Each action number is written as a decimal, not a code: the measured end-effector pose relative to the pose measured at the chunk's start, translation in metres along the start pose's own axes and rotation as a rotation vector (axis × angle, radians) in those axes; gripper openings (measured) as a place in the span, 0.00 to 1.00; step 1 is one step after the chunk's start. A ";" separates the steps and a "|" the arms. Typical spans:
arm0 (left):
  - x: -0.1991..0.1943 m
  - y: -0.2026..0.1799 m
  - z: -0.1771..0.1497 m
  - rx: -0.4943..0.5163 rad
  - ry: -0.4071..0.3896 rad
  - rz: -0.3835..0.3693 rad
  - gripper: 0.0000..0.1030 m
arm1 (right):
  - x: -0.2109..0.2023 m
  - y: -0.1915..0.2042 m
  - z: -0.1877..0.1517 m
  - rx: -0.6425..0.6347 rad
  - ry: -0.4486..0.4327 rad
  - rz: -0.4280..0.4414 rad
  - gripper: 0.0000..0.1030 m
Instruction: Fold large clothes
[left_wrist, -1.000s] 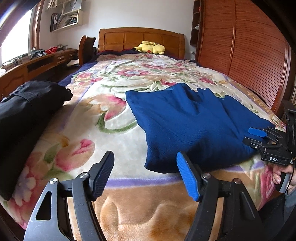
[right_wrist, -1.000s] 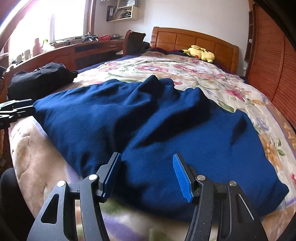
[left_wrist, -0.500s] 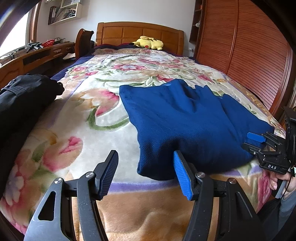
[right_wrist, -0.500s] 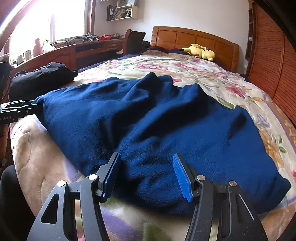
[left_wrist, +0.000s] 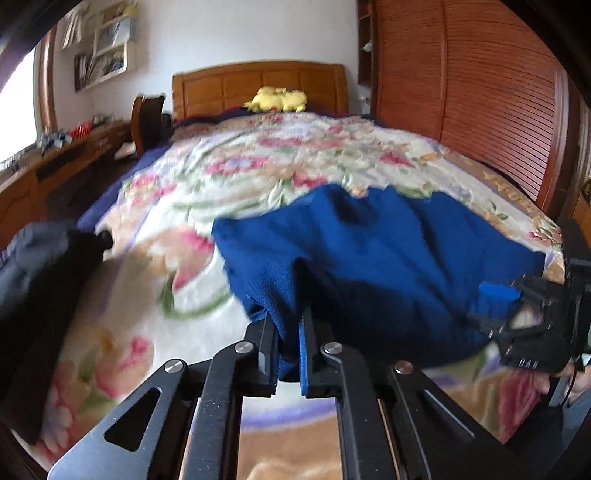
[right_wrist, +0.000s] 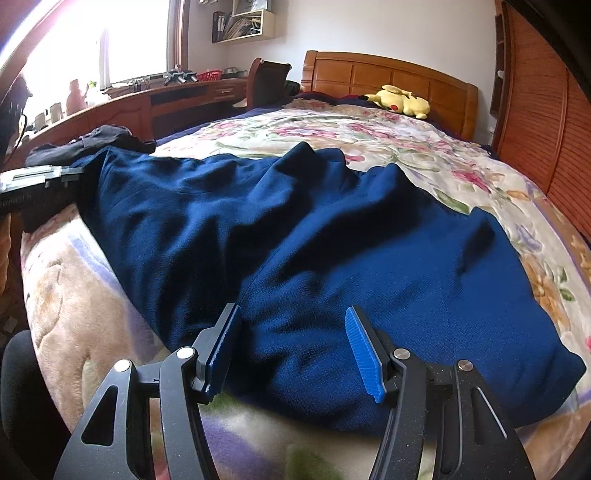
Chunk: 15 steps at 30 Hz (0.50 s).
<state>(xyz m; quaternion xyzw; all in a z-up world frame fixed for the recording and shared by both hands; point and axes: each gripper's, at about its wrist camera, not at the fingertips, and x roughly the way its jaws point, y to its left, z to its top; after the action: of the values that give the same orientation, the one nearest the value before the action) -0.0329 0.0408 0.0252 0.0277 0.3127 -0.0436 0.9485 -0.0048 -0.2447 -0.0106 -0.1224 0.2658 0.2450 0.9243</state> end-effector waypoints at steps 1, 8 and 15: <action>-0.002 -0.004 0.007 0.012 -0.010 -0.001 0.07 | -0.003 -0.004 0.000 0.010 -0.001 0.013 0.58; -0.015 -0.075 0.069 0.160 -0.096 -0.043 0.07 | -0.037 -0.046 0.001 0.056 -0.054 -0.068 0.58; -0.015 -0.170 0.100 0.278 -0.132 -0.169 0.06 | -0.082 -0.115 -0.018 0.192 -0.108 -0.157 0.59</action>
<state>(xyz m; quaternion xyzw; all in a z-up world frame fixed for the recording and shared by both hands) -0.0027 -0.1349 0.1107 0.1293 0.2419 -0.1675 0.9469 -0.0132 -0.3805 0.0303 -0.0405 0.2273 0.1514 0.9611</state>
